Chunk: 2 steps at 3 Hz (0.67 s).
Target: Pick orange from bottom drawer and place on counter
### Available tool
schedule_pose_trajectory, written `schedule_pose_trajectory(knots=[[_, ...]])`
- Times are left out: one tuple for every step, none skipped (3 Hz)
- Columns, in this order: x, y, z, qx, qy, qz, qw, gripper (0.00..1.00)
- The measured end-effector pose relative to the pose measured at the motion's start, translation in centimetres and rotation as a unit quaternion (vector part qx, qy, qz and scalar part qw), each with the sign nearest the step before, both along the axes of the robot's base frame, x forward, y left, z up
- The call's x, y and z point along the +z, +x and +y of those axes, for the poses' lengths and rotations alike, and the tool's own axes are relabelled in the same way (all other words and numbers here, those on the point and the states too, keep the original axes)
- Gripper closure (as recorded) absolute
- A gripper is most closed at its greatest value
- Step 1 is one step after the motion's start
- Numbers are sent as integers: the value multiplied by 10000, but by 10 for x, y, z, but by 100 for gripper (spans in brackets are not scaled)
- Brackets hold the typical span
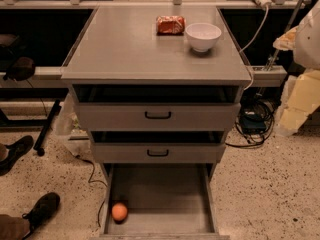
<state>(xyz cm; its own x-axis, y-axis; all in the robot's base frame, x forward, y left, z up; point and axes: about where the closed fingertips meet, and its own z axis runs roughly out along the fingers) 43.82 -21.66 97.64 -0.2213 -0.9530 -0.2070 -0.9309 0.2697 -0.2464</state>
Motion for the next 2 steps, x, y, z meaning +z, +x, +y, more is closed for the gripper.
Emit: schedule_pose_trajectory(knots=[[-1,1,0,-4,7,0,10000,0],[-28,10,0,-107,181,5,9998,0]])
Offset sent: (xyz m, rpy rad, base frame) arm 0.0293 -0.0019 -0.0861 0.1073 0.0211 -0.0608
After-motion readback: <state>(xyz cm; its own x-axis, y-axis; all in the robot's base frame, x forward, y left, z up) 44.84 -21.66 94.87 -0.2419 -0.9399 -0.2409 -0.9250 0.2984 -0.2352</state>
